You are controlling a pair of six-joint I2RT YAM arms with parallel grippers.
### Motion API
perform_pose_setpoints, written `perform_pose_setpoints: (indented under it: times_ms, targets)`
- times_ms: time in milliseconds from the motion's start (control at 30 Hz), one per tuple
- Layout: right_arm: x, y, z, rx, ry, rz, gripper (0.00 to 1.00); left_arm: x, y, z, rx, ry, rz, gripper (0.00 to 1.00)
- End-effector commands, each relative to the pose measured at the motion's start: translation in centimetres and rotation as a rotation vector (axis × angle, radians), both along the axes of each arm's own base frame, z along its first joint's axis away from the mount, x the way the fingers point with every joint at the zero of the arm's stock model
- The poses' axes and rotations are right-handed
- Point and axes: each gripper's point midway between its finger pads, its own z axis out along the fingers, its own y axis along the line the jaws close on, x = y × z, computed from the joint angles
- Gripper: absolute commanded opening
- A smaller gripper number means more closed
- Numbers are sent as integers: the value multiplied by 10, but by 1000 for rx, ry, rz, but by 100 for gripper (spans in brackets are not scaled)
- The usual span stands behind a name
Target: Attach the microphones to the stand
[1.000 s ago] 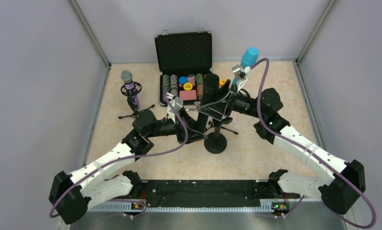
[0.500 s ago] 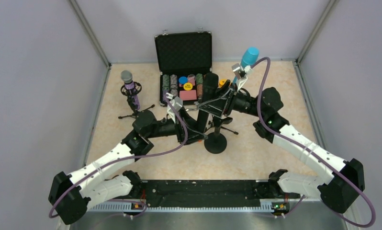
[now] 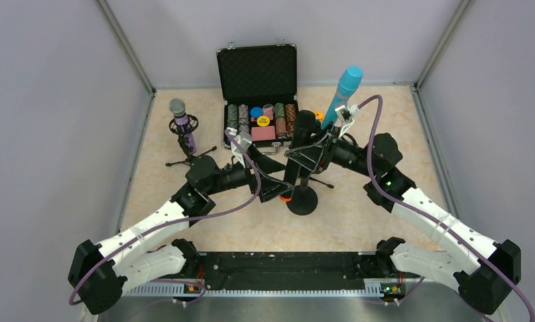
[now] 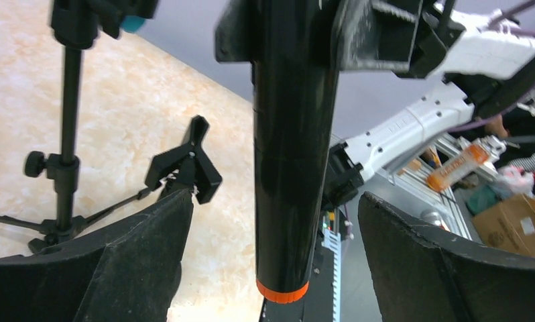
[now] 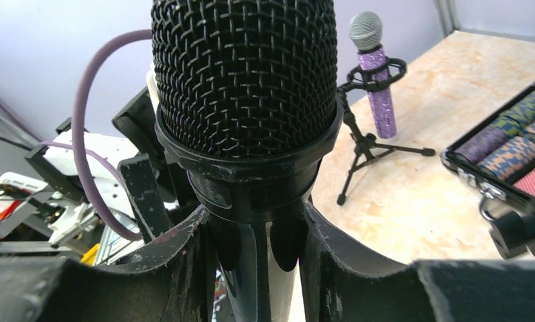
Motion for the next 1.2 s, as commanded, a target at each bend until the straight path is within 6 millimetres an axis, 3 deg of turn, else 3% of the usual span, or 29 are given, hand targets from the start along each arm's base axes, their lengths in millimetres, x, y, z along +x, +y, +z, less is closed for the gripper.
perform_pose_setpoints:
  times_ms: [0,200,567,733,900,1167]
  targets:
    - [3,-16,11,12,-81,-99,0,22,3,7,-33,-6,122,98]
    - [1,-24,-3,-41,-82,-128,0,41,8,-6,6,6,233,99]
    - [-5,-56,6,-56,-194,-259,0,33,2,-33,114,-174,136,99]
    - [-5,-71,-2,-141,-221,-321,0,38,0,-41,165,-289,119,99]
    - [-2,-90,-19,-228,-204,-407,0,45,-4,-37,186,-460,110,99]
    - [9,-124,-31,-276,-227,-588,0,54,-25,-30,187,-574,37,97]
